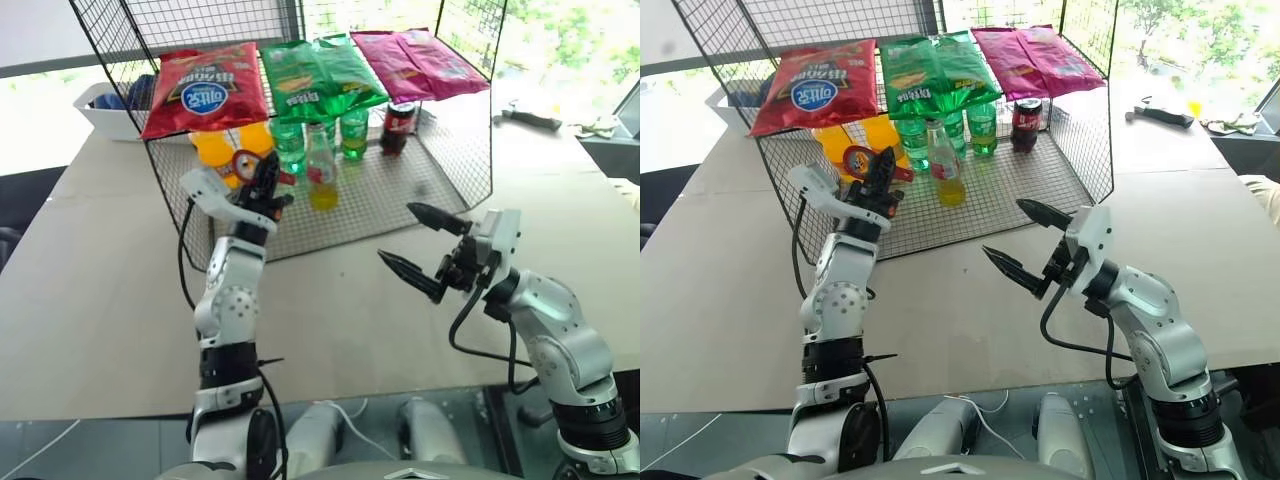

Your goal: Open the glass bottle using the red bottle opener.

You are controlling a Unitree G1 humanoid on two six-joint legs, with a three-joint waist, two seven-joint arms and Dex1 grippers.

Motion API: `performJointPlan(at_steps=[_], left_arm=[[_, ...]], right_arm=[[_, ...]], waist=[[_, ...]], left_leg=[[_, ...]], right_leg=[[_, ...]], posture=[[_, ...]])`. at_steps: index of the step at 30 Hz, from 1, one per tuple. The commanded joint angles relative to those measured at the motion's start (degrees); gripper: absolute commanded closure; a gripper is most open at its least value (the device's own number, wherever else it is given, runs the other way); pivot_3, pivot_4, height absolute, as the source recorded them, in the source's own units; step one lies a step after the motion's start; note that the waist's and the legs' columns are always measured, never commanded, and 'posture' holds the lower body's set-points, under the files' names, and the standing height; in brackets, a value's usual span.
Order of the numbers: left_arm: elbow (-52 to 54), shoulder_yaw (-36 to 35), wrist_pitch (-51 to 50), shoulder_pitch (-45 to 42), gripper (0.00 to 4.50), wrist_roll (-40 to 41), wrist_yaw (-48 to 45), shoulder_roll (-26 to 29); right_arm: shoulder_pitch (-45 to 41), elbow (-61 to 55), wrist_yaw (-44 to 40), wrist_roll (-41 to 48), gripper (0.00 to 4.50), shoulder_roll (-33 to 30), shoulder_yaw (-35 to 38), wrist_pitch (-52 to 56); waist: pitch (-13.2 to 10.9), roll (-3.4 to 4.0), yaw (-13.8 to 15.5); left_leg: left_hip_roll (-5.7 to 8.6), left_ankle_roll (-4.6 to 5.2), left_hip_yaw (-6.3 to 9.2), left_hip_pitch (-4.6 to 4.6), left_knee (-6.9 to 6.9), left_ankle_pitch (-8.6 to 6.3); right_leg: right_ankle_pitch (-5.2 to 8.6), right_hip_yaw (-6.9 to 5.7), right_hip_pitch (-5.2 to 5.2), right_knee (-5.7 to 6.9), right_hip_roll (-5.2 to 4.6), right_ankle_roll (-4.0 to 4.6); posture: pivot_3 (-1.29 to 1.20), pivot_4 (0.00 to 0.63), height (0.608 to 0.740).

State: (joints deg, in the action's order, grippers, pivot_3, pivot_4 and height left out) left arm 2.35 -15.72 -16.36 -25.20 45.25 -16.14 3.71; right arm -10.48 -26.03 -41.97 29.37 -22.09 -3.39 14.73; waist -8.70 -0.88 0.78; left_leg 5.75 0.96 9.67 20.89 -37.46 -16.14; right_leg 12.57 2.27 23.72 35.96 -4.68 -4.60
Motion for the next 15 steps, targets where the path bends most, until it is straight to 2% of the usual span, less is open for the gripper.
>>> performJointPlan(at_steps=[1, 5, 8, 12, 15], left_arm=[[6.2, 1.6, -8.5, 1.7, 4.37, 8.9, -4.0, 1.0], [10.7, 4.6, -21.0, 5.2, 4.37, 18.7, -8.2, 4.4], [12.4, 6.3, -27.2, 6.5, 4.37, 23.2, -10.0, 6.9], [13.7, 8.9, -33.2, 7.4, 4.37, 26.2, -13.2, 10.0], [13.3, 10.6, -35.5, 7.6, 4.37, 25.6, -16.0, 12.5]], right_arm=[[-0.5, -2.6, 2.0, 3.0, 0.0, -1.1, 0.7, 5.6], [-1.2, -6.0, 5.1, 9.5, 0.0, -5.8, 0.6, 21.4], [-2.4, -7.5, 5.7, 14.4, 0.0, -7.8, 1.0, 28.3], [-4.4, -7.8, 5.4, 18.1, 0.0, -9.7, 1.1, 33.6], [-6.4, -6.9, 4.5, 22.7, 0.0, -11.2, 2.0, 38.2]], waist=[[0.0, 0.0, -0.1], [0.0, 0.01, -0.1], [0.0, 0.01, -0.1], [0.0, 0.01, -0.1], [0.0, 0.01, -0.1]], left_leg=[[0.0, 0.0, -0.01, 0.0, 0.0, 0.0], [0.0, 0.01, -0.02, 0.01, 0.0, 0.0], [-0.02, 0.0, -0.01, -0.01, 0.01, 0.0], [-0.05, 0.0, -0.05, -0.03, 0.01, 0.0], [-0.04, 0.01, -0.06, -0.04, 0.01, -0.01]], right_leg=[[0.0, 0.01, 0.0, 0.0, 0.0, 0.0], [0.0, 0.05, 0.01, 0.0, 0.0, 0.01], [0.01, 0.05, 0.01, 0.01, 0.01, 0.01], [0.0, 0.07, 0.0, 0.03, 0.04, 0.01], [0.01, 0.07, -0.01, 0.01, 0.03, 0.01]], posture=[[0.0, 0.15, 0.74], [0.0, 0.15, 0.74], [0.0, 0.15, 0.74], [0.0, 0.15, 0.74], [0.0, 0.15, 0.74]])
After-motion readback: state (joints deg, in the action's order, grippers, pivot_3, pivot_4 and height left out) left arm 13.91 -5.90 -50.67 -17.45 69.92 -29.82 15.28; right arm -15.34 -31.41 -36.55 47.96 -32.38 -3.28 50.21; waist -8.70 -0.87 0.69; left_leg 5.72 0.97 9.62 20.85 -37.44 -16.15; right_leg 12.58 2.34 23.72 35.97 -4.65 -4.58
